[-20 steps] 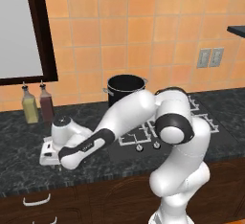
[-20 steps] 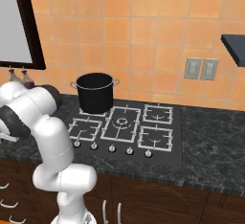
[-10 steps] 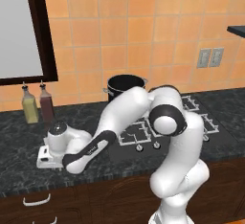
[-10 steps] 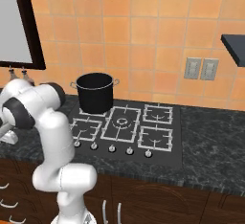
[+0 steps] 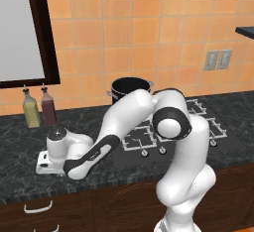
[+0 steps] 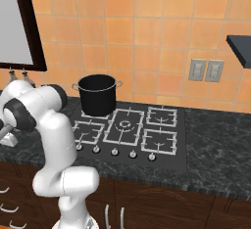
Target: Put the cucumber and lemon wedge in the pot. Retrieve the spatula and lightly stir the vegetables in the pot.
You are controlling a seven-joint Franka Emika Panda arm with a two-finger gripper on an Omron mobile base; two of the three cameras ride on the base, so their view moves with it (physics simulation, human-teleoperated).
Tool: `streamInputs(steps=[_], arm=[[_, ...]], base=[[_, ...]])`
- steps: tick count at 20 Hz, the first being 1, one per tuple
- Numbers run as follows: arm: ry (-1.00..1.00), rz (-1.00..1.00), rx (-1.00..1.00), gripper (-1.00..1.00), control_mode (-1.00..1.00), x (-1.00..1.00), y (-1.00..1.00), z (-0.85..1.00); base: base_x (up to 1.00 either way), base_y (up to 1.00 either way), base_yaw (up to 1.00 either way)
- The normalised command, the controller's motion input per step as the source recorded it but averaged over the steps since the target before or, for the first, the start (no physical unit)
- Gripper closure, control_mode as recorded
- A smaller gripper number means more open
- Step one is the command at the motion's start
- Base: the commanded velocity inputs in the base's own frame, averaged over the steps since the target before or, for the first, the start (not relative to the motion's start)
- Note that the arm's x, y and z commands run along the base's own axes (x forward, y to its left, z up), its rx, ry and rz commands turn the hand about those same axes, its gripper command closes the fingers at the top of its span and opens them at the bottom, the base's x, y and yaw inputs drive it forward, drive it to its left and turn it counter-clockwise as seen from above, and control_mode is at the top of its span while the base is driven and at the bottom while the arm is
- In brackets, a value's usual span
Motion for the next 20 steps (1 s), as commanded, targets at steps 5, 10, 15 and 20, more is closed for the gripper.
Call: streamInputs(steps=[5, 10, 15, 20], arm=[[-0.01, 0.0, 0.04, 1.0, -1.0, -0.46, -0.4, 0.85], [-0.02, -0.05, 0.04, 1.0, -1.0, -0.27, -0.58, 1.0], [-0.11, -0.02, 0.06, 1.0, -1.0, -0.18, -0.69, 1.0], [-0.13, 0.0, 0.07, 1.0, -1.0, -0.58, -0.27, 0.77]], base=[[0.0, 0.0, 0.0], [0.0, 0.0, 0.0], [0.0, 0.0, 0.0], [0.0, 0.0, 0.0]])
